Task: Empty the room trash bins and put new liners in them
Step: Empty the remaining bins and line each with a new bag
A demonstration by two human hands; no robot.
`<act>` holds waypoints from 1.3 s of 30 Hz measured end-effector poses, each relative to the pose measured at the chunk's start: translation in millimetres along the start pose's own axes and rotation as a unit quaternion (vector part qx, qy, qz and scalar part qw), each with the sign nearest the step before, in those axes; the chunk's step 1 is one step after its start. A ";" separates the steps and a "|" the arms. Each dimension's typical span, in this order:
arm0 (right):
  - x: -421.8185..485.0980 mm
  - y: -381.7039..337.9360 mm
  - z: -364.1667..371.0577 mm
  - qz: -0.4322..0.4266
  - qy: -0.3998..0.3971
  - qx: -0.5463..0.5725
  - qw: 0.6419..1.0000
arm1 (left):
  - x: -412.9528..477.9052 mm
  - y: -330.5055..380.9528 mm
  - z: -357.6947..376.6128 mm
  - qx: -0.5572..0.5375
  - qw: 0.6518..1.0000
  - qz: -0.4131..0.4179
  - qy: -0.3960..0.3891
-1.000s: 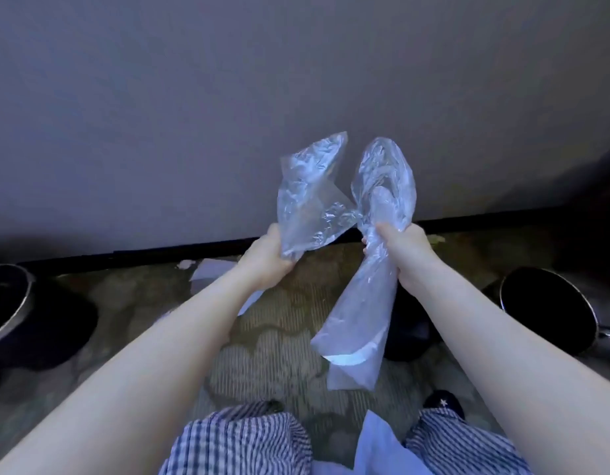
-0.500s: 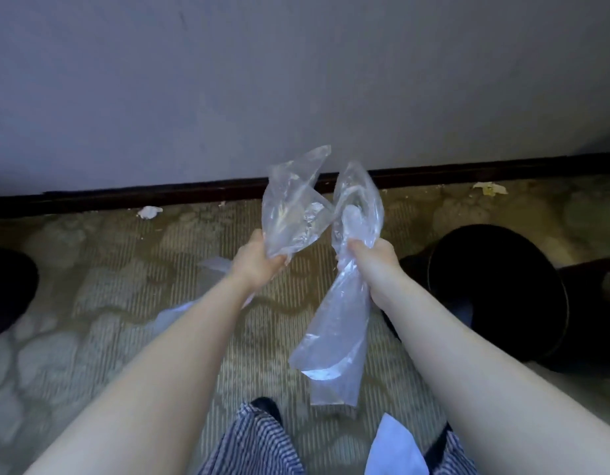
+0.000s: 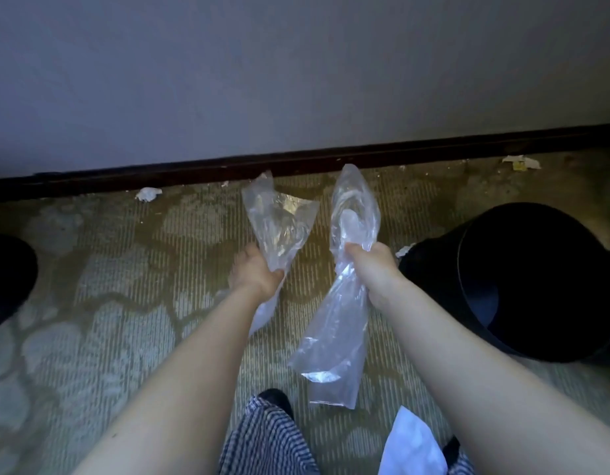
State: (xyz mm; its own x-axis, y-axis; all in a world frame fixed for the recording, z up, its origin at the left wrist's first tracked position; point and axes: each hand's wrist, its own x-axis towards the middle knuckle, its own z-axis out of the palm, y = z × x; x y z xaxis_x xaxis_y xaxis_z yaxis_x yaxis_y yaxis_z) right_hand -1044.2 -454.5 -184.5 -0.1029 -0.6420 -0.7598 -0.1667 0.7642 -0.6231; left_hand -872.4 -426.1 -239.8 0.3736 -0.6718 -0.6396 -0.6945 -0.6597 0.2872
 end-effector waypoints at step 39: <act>-458.0 100.2 -177.9 -0.366 0.024 -0.060 0.928 | -525.3 16.8 -36.4 -0.424 0.880 0.068 -0.201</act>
State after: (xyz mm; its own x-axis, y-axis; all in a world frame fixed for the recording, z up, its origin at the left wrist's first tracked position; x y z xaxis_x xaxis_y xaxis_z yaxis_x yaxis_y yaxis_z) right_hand -1188.2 -95.1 134.1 0.0376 -0.9908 -0.1303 -0.3168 0.1118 -0.9419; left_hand -1058.0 -96.5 127.0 -0.0443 -0.7035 -0.7093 0.0570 -0.7107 0.7012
